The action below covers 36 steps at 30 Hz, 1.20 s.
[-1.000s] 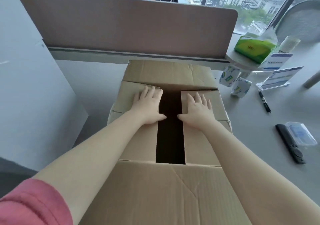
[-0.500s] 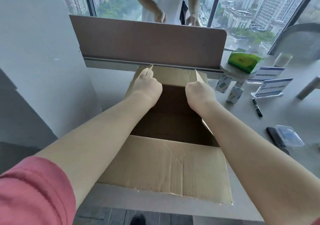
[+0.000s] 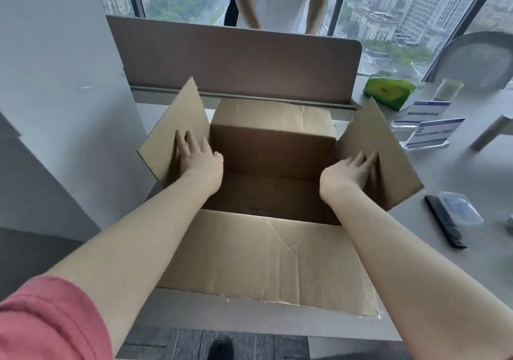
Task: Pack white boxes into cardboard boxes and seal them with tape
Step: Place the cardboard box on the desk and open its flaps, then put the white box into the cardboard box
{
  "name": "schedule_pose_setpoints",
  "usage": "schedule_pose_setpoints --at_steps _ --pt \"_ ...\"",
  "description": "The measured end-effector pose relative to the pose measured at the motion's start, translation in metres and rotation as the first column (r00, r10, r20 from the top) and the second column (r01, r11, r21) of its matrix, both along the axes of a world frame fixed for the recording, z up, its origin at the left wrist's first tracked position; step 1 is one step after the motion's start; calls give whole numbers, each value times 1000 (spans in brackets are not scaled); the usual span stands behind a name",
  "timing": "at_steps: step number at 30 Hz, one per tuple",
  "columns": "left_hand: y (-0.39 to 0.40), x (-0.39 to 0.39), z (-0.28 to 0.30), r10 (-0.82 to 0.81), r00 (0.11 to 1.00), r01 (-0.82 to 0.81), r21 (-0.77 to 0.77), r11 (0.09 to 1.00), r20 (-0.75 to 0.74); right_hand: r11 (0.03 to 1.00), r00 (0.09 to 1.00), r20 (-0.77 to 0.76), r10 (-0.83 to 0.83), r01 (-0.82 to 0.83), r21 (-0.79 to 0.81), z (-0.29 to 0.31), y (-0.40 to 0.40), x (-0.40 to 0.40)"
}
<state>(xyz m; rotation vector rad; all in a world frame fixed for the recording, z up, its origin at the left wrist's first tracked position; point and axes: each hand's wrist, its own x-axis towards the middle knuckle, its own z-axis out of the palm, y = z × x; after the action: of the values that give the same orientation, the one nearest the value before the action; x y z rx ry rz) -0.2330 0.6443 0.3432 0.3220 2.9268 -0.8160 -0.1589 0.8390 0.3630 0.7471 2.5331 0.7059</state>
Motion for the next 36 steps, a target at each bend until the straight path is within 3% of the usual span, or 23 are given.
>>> schedule_pose_setpoints --at_steps 4,8,12,19,26,29,33,36 --pt "-11 -6 -19 103 986 -138 292 946 129 960 980 -143 -140 99 -261 -22 18 4" --pt "-15 -16 -26 162 976 -214 484 849 147 924 936 -308 -170 42 -381 -30 29 2" --pt "-11 -22 -29 188 972 -236 530 814 144 869 883 -416 -218 -19 -495 -37 34 0" --pt "-2 -28 -30 198 979 -185 565 804 39 834 821 -496 -283 -45 -550 -41 45 -7" --pt "-5 -26 -23 202 974 -227 563 795 107 846 847 -480 -227 -73 -529 -39 45 -3" --pt "-9 -19 -14 143 987 -154 695 702 75 840 856 -482 -189 -113 -530 -31 32 -1" --pt "-26 4 13 135 989 -9 888 460 -60 763 814 -559 -155 -261 -592 -13 1 -6" --pt "-50 22 36 198 972 37 917 397 -125 674 790 -600 -124 -377 -635 6 -31 -13"
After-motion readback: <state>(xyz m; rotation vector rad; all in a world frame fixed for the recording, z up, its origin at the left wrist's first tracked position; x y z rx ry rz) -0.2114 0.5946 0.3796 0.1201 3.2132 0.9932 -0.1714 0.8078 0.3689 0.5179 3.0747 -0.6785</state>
